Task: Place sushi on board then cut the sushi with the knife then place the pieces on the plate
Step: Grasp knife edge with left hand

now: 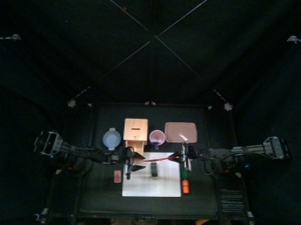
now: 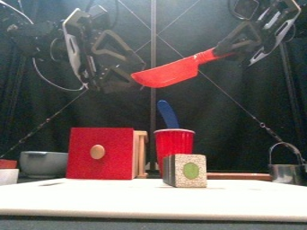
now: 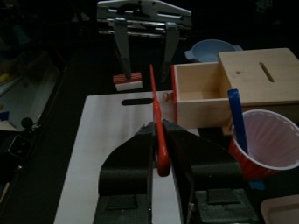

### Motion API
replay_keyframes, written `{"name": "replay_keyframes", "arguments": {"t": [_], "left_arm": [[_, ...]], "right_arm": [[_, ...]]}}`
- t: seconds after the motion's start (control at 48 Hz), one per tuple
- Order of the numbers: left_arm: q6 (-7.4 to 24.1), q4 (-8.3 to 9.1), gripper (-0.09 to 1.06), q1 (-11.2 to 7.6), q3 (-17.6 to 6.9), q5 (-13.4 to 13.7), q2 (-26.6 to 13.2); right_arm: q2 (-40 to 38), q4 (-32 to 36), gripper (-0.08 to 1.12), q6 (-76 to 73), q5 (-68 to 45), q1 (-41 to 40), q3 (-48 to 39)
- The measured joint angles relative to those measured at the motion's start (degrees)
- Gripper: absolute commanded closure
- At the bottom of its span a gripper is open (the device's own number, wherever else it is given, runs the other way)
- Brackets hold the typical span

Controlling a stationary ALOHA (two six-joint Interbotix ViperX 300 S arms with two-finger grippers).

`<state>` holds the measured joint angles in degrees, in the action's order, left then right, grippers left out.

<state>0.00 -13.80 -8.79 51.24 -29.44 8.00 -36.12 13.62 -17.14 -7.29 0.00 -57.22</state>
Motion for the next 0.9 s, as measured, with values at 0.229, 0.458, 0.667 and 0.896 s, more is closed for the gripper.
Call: {"name": "replay_keyframes", "arguments": {"t": [0.229,0.458,0.667,0.896], "left_arm": [[0.18,-0.53,0.11,0.44,-1.67,0.00,-1.58],[1.93,-0.88,0.22,1.23,-2.55,0.26,-2.64],[4.31,-1.41,0.38,1.67,-2.72,0.44,-2.64],[5.63,-2.90,0.41,2.29,-2.81,0.44,-2.72]], "right_arm": [[0.00,-0.09,0.53,0.00,0.00,0.00,-0.09],[0.00,-0.18,0.53,0.00,-0.09,0.00,-0.18],[0.09,-0.26,0.53,0.00,-0.09,0.00,-0.26],[0.26,-0.26,0.53,0.00,-0.09,0.00,-0.62]]}}
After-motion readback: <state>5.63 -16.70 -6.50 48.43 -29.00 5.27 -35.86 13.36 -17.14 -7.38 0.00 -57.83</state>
